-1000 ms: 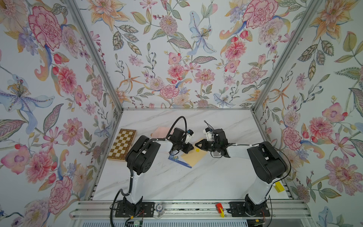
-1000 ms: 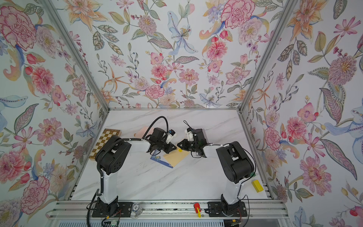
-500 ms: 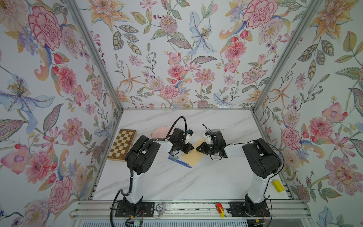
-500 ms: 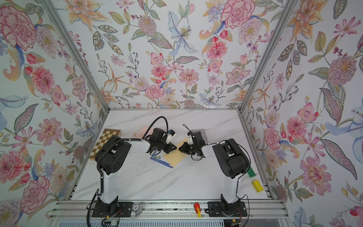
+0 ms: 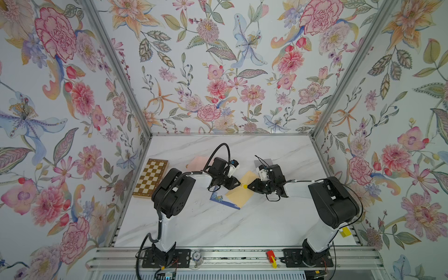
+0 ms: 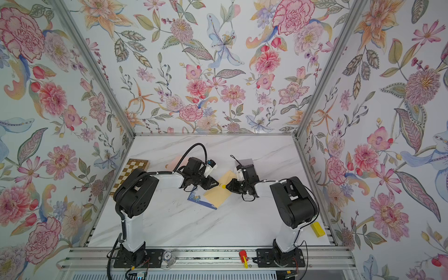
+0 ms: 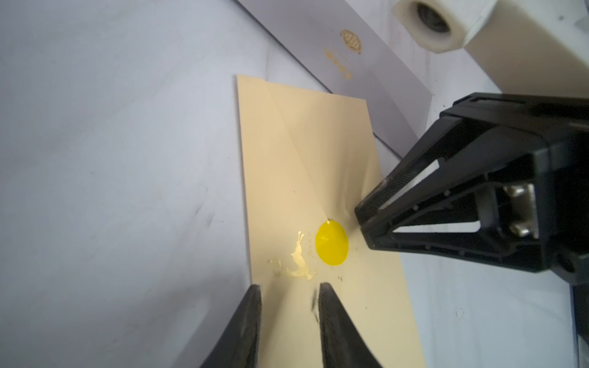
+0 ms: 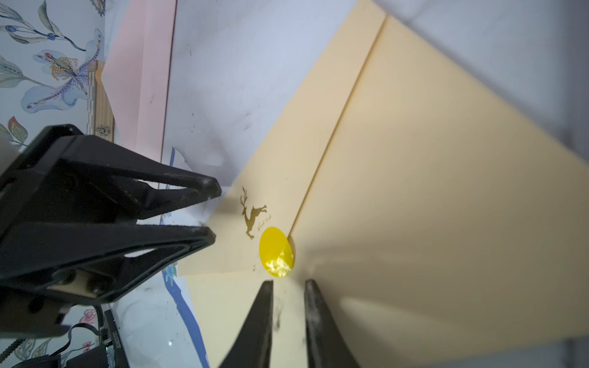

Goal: Fold the letter paper in half and place it into the envelope
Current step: Fold the envelope flap on the envelope.

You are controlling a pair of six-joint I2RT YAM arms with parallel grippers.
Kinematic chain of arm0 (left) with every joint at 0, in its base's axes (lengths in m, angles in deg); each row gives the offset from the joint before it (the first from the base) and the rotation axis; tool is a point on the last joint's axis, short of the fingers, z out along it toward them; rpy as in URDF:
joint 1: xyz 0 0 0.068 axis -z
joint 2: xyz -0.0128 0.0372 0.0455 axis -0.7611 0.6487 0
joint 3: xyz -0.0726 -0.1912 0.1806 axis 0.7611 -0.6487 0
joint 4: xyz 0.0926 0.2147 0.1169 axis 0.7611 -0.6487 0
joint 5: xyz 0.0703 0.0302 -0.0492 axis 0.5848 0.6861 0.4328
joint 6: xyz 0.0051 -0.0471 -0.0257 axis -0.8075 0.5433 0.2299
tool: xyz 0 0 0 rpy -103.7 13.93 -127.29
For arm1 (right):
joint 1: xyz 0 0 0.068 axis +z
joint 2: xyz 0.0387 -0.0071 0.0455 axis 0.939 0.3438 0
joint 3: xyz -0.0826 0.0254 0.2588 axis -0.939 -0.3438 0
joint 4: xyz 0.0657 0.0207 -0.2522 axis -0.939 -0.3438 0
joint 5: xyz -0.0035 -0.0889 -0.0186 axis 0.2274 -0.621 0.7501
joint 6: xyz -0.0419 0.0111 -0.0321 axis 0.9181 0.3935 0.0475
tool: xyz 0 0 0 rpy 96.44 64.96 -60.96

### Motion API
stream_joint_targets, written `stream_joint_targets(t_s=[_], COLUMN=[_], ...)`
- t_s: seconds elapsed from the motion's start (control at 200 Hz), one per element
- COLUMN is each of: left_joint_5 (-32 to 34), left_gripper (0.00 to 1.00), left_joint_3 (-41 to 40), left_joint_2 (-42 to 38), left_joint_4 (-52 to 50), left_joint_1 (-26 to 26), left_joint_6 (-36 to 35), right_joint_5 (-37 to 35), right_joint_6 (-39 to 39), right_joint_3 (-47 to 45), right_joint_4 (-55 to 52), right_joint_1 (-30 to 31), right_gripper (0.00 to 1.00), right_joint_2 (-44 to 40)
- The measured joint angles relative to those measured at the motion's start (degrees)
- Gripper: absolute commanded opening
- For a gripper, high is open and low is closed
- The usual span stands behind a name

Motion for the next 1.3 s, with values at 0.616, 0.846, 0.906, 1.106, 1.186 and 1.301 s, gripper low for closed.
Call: stream_joint_targets(t_s=[0.616, 0.846, 0.906, 1.106, 1.186, 1.301], left_joint_5=[-3.48, -3.32, -3.23, -3.13, -3.17, -4.17], left_gripper=[0.42, 0.45, 0.46, 0.48, 0.48, 0.48], left_joint_3=[8.26, 9.22, 9.86, 12.76, 13.35, 13.57], left_joint_2=[6.86, 7.02, 7.15, 8.46, 8.79, 8.96], left_joint_4=[-2.75, -4.31, -5.4, -8.52, -8.96, -9.29], left_joint_1=[-0.55, -0.55, -0.55, -0.57, -0.83, -1.68], left_joint_6=[0.0, -0.9, -1.55, -4.15, -4.98, -5.86], right_joint_5=[-3.45, -2.75, -2.49, -1.6, -0.96, -0.22], right_joint_6=[2.71, 2.19, 2.03, 1.88, 1.84, 1.81], right_joint_3=[-2.1, -2.4, -2.45, -2.45, -2.32, -1.79], right_joint_4=[-9.4, -8.9, -8.52, -6.05, -5.14, -3.87], right_joint_1=[-0.11, -0.09, -0.09, -0.11, -0.26, -0.44], right_gripper=[0.27, 0.28, 0.29, 0.29, 0.28, 0.28], right_joint_2=[-6.14, -5.66, -5.51, -4.17, -3.54, -2.4])
